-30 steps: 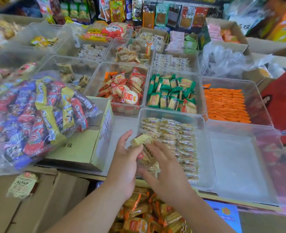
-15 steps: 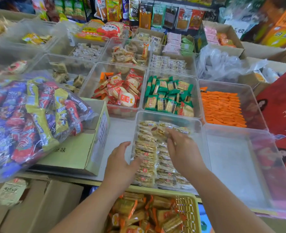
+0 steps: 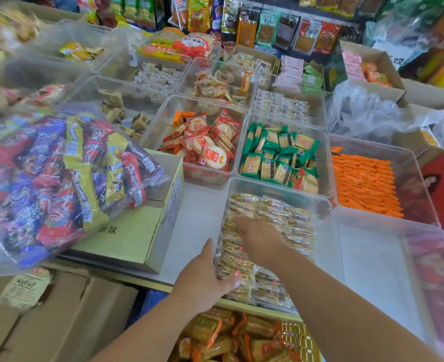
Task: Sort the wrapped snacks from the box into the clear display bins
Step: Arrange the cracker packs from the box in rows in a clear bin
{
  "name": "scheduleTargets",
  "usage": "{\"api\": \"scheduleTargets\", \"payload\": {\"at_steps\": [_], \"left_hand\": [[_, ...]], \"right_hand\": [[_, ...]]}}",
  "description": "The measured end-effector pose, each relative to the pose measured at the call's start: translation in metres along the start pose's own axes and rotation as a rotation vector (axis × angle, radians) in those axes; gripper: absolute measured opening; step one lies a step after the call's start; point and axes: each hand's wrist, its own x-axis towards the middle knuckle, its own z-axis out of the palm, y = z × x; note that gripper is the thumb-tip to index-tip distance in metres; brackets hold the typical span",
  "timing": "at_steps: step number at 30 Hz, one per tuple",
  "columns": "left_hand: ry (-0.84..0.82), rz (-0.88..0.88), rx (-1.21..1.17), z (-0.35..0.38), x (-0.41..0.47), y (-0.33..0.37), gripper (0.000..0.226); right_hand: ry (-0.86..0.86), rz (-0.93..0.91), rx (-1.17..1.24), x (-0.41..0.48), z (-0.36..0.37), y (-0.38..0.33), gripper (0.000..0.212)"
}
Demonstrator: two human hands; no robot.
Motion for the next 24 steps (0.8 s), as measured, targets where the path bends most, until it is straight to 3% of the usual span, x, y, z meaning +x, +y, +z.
{"api": "scheduleTargets", "payload": {"at_steps": [2,7,10,14,18,24], "left_hand": [[-0.004,-0.001,0.001,0.001,0.002,-0.001,0.127],[0.015,0.042,0.004,-0.004,-0.006,0.003,0.119],[0.123,0.131,-0.017,-0.015,-0.027,-0.001,0.098],[0.346,0.188,-0.209,-0.035,-0.076,-0.025,0.056],[0.652,0.158,-0.45,-0.066,-0.136,-0.063,0.024],[0.869,-0.088,-0.622,-0.119,-0.166,-0.162,0.014]], "right_hand": [[0.018,-0.001,0.043,0.001,0.005,0.0,0.022],[0.002,-0.031,0.094,-0.003,0.004,0.006,0.044],[-0.003,-0.034,0.028,-0.011,0.001,0.005,0.051],[0.171,-0.072,-0.002,-0.027,-0.001,-0.023,0.05],[0.296,-0.393,0.135,-0.059,0.008,-0.092,0.041],[0.146,-0.721,0.211,-0.096,0.048,-0.208,0.036]]}}
